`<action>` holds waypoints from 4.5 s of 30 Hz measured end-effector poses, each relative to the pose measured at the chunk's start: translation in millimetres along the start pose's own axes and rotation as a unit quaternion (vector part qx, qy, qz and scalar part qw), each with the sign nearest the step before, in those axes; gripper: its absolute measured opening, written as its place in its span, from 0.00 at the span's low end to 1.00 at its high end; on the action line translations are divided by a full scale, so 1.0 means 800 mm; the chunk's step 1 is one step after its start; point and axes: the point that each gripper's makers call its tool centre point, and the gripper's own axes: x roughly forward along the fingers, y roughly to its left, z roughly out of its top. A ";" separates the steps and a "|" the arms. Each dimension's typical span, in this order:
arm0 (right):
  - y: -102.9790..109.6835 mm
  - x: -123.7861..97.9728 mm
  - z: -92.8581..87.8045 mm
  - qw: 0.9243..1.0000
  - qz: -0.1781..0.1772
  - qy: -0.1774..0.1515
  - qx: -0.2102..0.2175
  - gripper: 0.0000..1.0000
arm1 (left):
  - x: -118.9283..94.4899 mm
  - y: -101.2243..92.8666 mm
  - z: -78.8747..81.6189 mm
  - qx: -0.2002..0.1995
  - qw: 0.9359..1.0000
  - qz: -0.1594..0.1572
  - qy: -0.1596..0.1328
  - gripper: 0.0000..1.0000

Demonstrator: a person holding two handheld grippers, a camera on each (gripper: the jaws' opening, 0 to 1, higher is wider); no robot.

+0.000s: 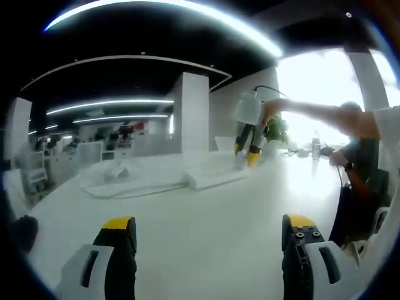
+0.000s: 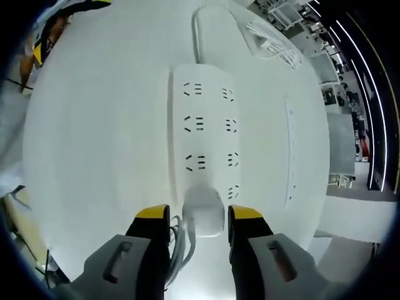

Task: Straighten the power strip on the desk, plug the charger into it

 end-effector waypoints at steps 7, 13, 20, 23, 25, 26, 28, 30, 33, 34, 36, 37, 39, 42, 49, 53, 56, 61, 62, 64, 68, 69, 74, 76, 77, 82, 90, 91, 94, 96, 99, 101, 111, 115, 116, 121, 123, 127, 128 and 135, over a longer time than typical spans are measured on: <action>-0.004 0.000 0.000 1.000 -0.011 0.003 -0.005 0.27 | 0.000 0.000 0.000 0.001 1.000 0.001 0.000 0.99; -0.005 0.000 0.000 1.000 -0.013 0.004 0.004 0.26 | -0.001 0.000 -0.001 0.001 1.000 0.002 0.002 0.99; -0.006 0.001 0.003 1.000 -0.015 0.001 -0.003 0.25 | 0.001 -0.002 0.000 0.003 1.000 0.002 0.002 0.99; -0.007 0.001 0.002 1.000 -0.012 -0.006 0.003 0.25 | 0.002 -0.004 0.001 0.003 1.000 0.001 0.001 0.99; -0.007 0.002 0.002 1.000 -0.011 -0.011 0.001 0.25 | 0.004 -0.006 0.001 0.004 1.000 0.000 0.002 0.99; -0.007 0.002 0.002 1.000 -0.010 -0.012 -0.001 0.25 | 0.005 -0.007 0.002 0.005 1.000 -0.001 0.002 0.99; -0.008 0.003 0.002 1.000 -0.009 -0.014 -0.002 0.24 | 0.006 -0.009 0.003 0.007 1.000 -0.002 0.002 0.99; -0.007 0.003 0.002 1.000 -0.009 -0.011 -0.002 0.24 | 0.008 -0.011 0.002 0.007 1.000 -0.003 0.003 0.99; -0.007 0.005 0.003 1.000 -0.012 -0.010 -0.004 0.24 | 0.011 -0.012 0.003 0.005 1.000 -0.006 0.002 0.99; -0.007 0.005 0.005 1.000 -0.011 -0.016 -0.005 0.24 | 0.011 -0.013 0.003 0.005 1.000 -0.006 0.001 0.99; -0.008 0.005 0.005 1.000 -0.007 -0.029 0.001 0.24 | 0.013 -0.013 0.003 0.005 1.000 -0.007 0.001 0.99; -0.008 0.005 0.005 0.999 -0.006 -0.034 0.002 0.24 | 0.015 -0.012 0.003 0.004 1.000 -0.007 0.001 0.99; -0.009 0.006 0.005 0.999 -0.004 -0.037 0.004 0.24 | 0.019 -0.013 0.003 0.005 1.000 -0.009 0.003 0.99; -0.008 0.009 0.003 0.999 0.001 -0.033 -0.003 0.24 | 0.024 -0.014 0.005 0.006 1.000 -0.013 0.002 0.99; -0.012 0.017 0.004 1.000 -0.009 -0.004 -0.005 0.24 | 0.032 -0.018 0.007 0.008 1.000 -0.022 0.003 0.99; -0.011 0.016 0.003 1.000 -0.017 -0.009 -0.002 0.24 | 0.033 -0.020 0.010 0.010 1.000 -0.026 -0.001 0.99; -0.011 0.016 0.003 1.000 -0.016 -0.006 0.001 0.25 | 0.034 -0.022 0.013 0.010 1.000 -0.027 -0.003 0.99; -0.012 0.014 0.001 0.999 -0.030 0.001 0.027 0.25 | 0.037 -0.027 0.011 0.010 0.999 -0.032 0.001 0.99; -0.012 0.014 0.000 0.999 -0.031 0.001 0.029 0.25 | 0.037 -0.029 0.011 0.012 0.999 -0.034 0.002 0.99; -0.012 0.014 0.000 0.999 -0.032 0.005 0.030 0.25 | 0.038 -0.032 0.010 0.014 0.999 -0.037 0.006 0.99; -0.013 0.014 -0.002 0.999 -0.029 0.011 0.032 0.25 | 0.036 -0.031 0.011 0.017 0.999 -0.032 0.005 0.99; -0.013 0.014 -0.002 0.999 -0.029 0.011 0.036 0.25 | 0.035 -0.031 0.011 0.017 0.999 -0.031 0.005 0.99; -0.013 0.014 -0.003 0.999 -0.029 0.012 0.041 0.25 | 0.033 -0.026 0.010 0.019 0.999 -0.024 0.010 0.99; -0.013 0.014 -0.003 0.998 -0.029 0.015 0.044 0.25 | 0.033 -0.024 0.010 0.019 1.000 -0.022 0.010 0.99; -0.013 0.014 -0.003 0.999 -0.029 0.016 0.044 0.25 | 0.032 -0.024 0.010 0.019 1.000 -0.022 0.009 0.99; -0.014 0.015 -0.003 0.999 -0.028 0.019 0.042 0.26 | 0.030 -0.022 0.009 0.017 1.000 -0.020 0.010 0.99; -0.012 0.014 -0.003 0.999 -0.018 0.006 0.048 0.28 | 0.023 -0.018 0.009 0.016 1.000 -0.016 0.007 0.99; -0.011 0.016 -0.003 0.999 -0.014 0.003 0.046 0.30 | 0.023 -0.018 0.009 0.015 1.000 -0.015 0.006 0.99; 0.004 0.024 -0.007 0.999 0.011 0.004 0.040 0.43 | 0.019 -0.017 0.009 0.014 1.000 -0.014 0.005 0.99; 0.008 0.028 -0.010 0.999 0.016 0.003 0.041 0.52 | 0.017 -0.015 0.009 0.013 1.000 -0.013 0.004 0.99; 0.004 0.023 -0.010 0.999 0.009 -0.013 0.052 0.52 | 0.015 -0.014 0.010 0.014 1.000 -0.011 0.003 0.99; 0.001 0.017 -0.007 0.998 0.004 -0.030 0.057 0.57 | 0.014 -0.015 0.011 0.015 1.000 -0.011 0.002 0.99; -0.009 -0.011 0.021 0.990 -0.013 -0.119 0.079 0.83 | 0.013 -0.018 0.014 0.016 1.000 -0.013 -0.002 0.99; -0.008 -0.014 0.026 0.988 -0.016 -0.129 0.081 0.87 | 0.013 -0.019 0.016 0.017 1.000 -0.015 -0.003 0.99; -0.009 -0.015 0.028 0.987 -0.017 -0.135 0.084 0.88 | 0.012 -0.019 0.016 0.017 1.000 -0.015 -0.003 0.99; -0.009 -0.019 0.035 0.982 -0.022 -0.161 0.100 0.98 | 0.011 -0.017 0.017 0.017 1.000 -0.014 -0.003 0.99; -0.011 -0.022 0.036 0.980 -0.026 -0.168 0.102 1.00 | 0.011 -0.016 0.017 0.018 1.000 -0.014 -0.003 0.99; -0.009 -0.025 0.039 0.977 -0.025 -0.182 0.110 1.00 | 0.012 -0.015 0.017 0.017 1.000 -0.014 -0.003 0.99; -0.009 -0.027 0.039 0.976 -0.025 -0.185 0.111 1.00 | 0.012 -0.015 0.016 0.017 1.000 -0.014 -0.002 0.99; -0.010 -0.045 0.049 0.963 -0.040 -0.232 0.130 1.00 | 0.013 -0.013 0.015 0.016 1.000 -0.014 -0.001 0.99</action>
